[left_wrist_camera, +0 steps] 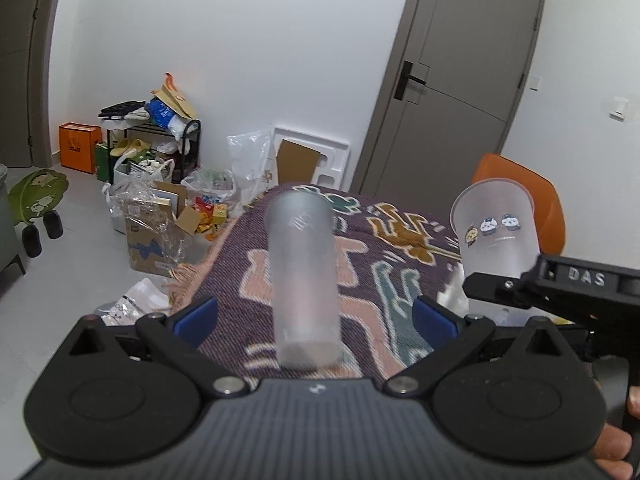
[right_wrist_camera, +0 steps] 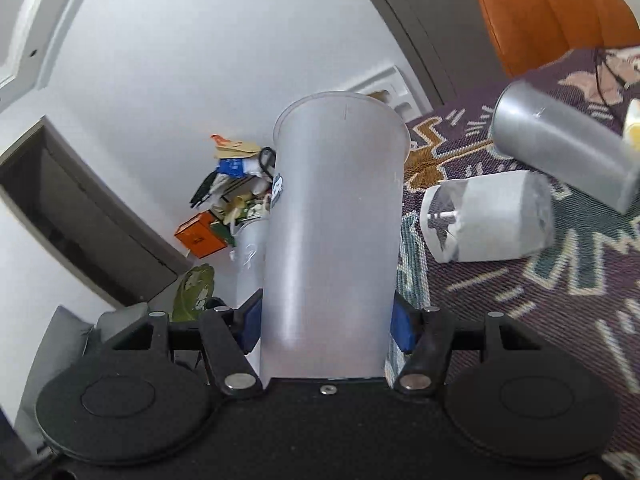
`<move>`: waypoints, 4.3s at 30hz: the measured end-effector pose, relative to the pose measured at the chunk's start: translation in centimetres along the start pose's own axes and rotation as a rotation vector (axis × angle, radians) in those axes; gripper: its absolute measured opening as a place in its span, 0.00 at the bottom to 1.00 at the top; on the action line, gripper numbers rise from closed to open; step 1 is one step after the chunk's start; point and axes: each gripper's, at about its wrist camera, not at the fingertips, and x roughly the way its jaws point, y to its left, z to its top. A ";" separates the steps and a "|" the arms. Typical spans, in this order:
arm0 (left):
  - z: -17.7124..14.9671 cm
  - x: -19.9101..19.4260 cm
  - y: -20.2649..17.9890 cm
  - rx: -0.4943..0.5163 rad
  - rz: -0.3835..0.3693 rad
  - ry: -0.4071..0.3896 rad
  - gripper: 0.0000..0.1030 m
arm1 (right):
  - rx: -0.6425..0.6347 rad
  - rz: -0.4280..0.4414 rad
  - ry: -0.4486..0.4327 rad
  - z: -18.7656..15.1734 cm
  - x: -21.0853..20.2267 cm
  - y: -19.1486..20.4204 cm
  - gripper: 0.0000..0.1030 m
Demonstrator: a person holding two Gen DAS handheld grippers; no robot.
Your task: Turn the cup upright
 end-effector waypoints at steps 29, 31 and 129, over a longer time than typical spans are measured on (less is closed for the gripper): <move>-9.0 -5.2 -4.9 0.088 -0.142 0.184 0.99 | 0.083 -0.064 0.089 -9.0 -10.4 -10.1 0.58; -9.3 -5.1 -5.0 0.084 -0.150 0.198 0.99 | 0.081 -0.060 0.106 -9.6 -10.3 -10.2 0.58; -8.9 -6.0 -20.2 0.487 -0.243 -0.227 0.74 | 0.032 -0.169 -0.250 -11.8 -20.3 -16.6 0.97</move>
